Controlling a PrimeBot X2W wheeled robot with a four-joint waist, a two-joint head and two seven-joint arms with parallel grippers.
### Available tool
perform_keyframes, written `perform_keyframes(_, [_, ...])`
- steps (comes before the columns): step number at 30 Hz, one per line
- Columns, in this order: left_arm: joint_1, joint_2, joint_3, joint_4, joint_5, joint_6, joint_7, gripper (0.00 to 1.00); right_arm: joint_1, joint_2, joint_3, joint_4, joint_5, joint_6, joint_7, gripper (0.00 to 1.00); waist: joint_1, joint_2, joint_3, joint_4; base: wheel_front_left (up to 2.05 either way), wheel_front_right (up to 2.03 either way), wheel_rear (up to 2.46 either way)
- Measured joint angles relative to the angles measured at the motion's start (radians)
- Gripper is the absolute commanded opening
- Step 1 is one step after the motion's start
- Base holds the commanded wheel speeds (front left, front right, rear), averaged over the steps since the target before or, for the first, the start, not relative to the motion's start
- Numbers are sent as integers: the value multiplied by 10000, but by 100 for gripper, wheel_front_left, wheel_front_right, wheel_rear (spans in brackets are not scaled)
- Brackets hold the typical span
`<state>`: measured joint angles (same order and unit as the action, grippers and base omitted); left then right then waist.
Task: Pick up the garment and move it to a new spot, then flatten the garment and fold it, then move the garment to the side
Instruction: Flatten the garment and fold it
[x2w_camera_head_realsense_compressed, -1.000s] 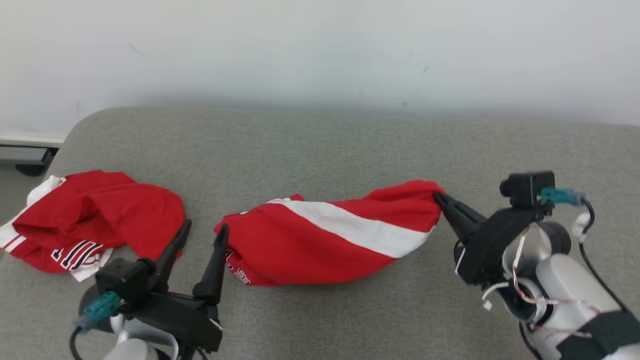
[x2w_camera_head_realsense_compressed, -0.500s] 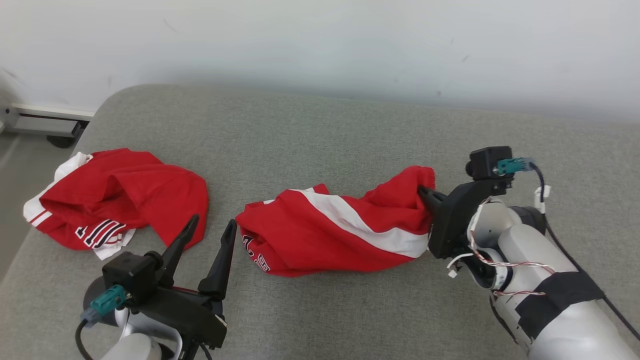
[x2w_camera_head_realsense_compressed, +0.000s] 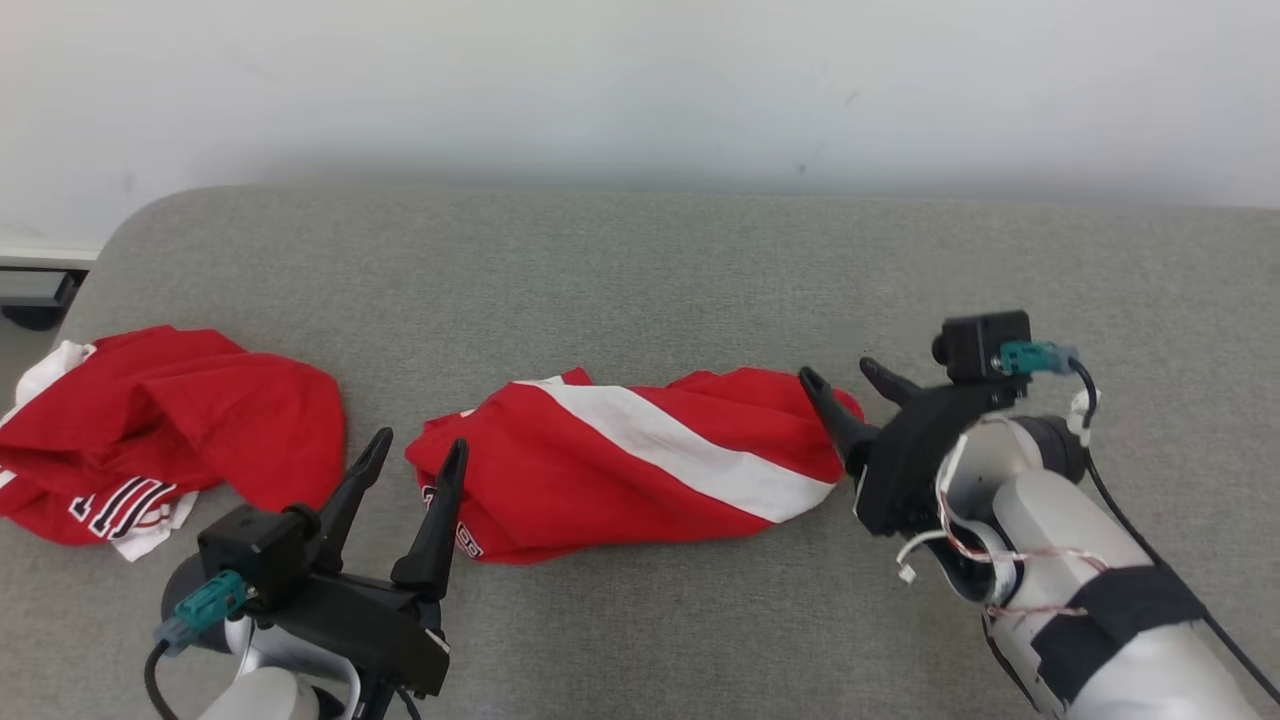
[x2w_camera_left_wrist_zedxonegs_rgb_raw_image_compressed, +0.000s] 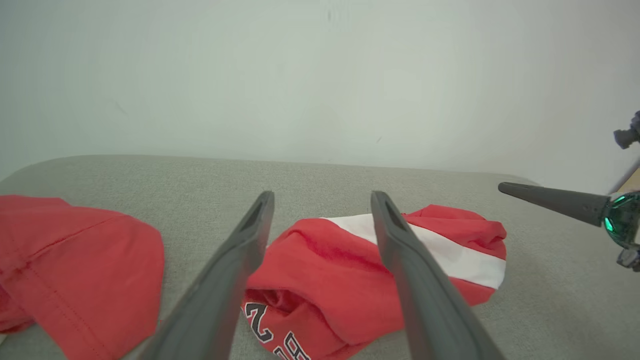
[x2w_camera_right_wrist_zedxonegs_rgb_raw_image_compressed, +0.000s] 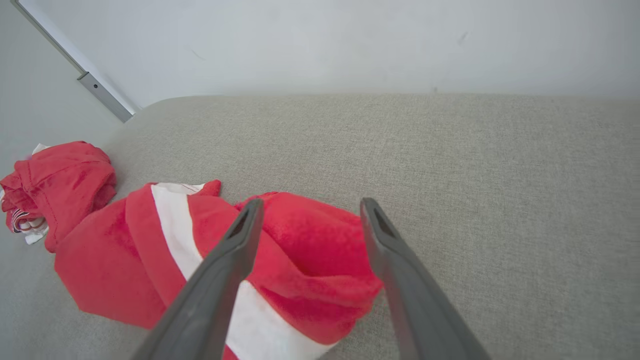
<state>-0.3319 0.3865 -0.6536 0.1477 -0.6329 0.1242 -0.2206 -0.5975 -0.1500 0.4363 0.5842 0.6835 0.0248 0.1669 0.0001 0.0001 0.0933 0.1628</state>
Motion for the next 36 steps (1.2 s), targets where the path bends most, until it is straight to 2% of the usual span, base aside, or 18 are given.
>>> perform_keyframes(6, [-12,-82,-12,35,0,0,15,100,1154,-466,-92,-493,-8,159,-499,100,0,0,41,-203,0,0,0])
perform_keyframes(13, [-13,-90,-13,19,4,0,15,100,1884,-669,171,-677,-115,196,-516,100,-1,0,29,-246,0,0,0])
perform_keyframes(20, [-93,-224,-86,2,58,-4,90,100,1833,-662,391,-407,-360,104,-384,100,-1,-1,113,-103,0,0,0])
perform_keyframes(34, [-275,-336,-213,69,81,-25,134,100,1365,-90,428,633,-326,2,-251,100,-1,0,168,369,0,0,0])
perform_keyframes(35, [-274,-330,-209,84,81,-25,134,100,1337,-69,435,683,-326,2,-253,95,-1,0,172,402,0,0,0])
perform_keyframes(36, [-270,-311,-201,92,81,-25,134,100,1302,-31,464,773,-328,2,-253,36,-1,0,176,429,0,0,0])
